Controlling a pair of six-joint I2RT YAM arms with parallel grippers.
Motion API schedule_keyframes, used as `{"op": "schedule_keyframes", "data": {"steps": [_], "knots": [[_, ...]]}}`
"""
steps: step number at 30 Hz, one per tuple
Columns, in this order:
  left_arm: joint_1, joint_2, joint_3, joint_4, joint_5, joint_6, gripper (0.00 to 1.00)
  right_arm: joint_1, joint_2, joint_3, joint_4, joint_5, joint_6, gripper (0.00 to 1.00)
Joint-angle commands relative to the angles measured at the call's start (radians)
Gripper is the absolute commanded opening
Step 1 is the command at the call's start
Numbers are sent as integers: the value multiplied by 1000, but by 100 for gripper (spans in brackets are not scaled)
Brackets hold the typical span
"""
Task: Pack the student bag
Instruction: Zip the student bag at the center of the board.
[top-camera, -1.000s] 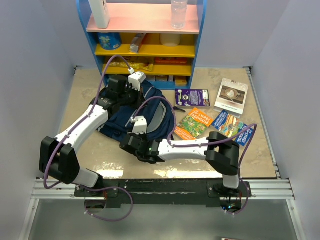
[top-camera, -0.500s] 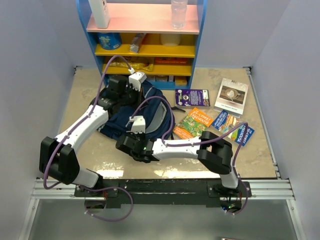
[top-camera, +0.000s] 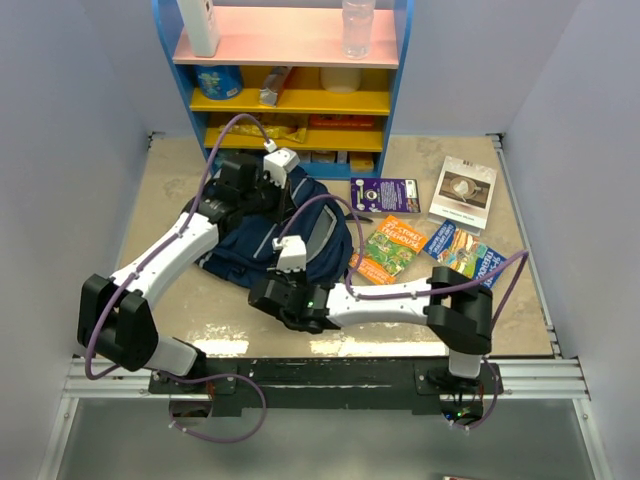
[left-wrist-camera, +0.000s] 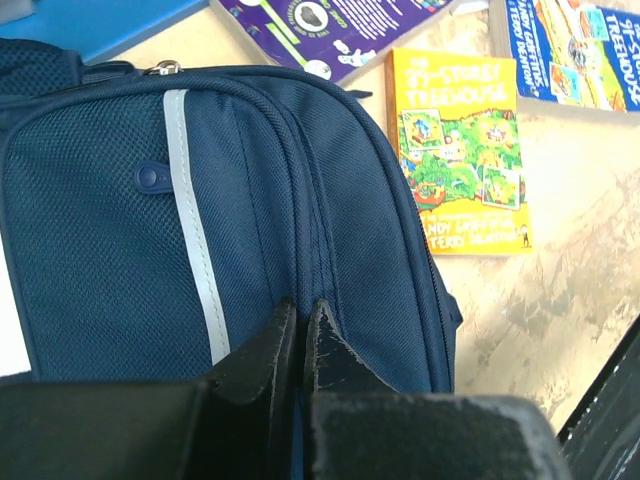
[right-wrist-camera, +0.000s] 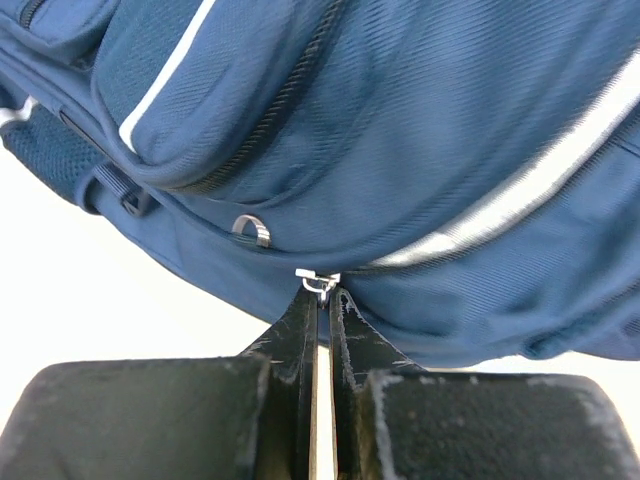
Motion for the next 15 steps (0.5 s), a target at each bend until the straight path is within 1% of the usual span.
{"op": "schedule_keyframes", "data": {"steps": [1,4,11,15], "knots": [[-2,-38,-24,91,23,84,0,9,-138,-94,11,22,-41,0],[-2,-33,-32,89,32,123,0,11,-191,-146,16,-12,-48,0],[-9,-22,-35,41,87,181,0,8,-294,-220,-81,-28,-33,0],[-26,-1,-19,-32,193,236,0,-12,-347,-269,-98,-28,-41,0]]}}
